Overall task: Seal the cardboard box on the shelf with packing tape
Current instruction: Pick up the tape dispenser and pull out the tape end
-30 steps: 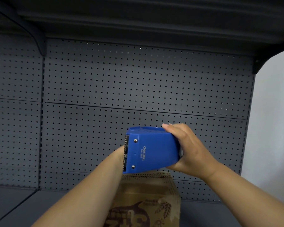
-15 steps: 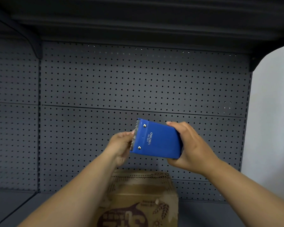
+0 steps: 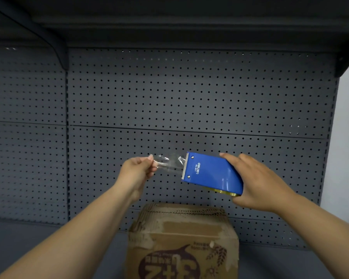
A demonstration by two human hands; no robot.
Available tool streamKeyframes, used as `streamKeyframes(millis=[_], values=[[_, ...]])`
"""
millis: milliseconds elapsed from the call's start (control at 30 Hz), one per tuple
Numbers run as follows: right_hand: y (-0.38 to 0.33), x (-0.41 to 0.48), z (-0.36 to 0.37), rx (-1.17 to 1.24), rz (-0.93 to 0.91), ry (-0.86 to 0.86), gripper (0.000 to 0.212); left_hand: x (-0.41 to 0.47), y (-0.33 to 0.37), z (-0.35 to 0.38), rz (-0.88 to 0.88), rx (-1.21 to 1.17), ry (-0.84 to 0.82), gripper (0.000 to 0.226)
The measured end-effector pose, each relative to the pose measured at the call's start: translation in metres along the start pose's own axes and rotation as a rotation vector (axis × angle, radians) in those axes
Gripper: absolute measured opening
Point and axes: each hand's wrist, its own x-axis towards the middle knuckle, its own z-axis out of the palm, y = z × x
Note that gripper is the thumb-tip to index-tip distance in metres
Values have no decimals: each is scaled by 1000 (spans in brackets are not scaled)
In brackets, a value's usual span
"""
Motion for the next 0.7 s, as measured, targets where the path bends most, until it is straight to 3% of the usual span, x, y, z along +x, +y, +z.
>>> streamKeyframes(millis=[133, 300, 333, 467, 700], values=[[-3, 4, -3, -56, -34, -13, 92, -3, -8, -3, -163, -134, -25, 17], [-7, 6, 6, -50, -90, -12, 94, 7, -25, -5, -215, -109, 94, 56], [-8, 7, 7, -49, -88, -12, 94, 8, -27, -6, -214, -97, 100, 54], [-10, 7, 12, -87, -81, -39, 92, 5, -29, -10, -279, -84, 21, 9], [-16, 13, 15, -47, -49, -121, 87, 10, -35, -20, -242, -48, 22, 16]])
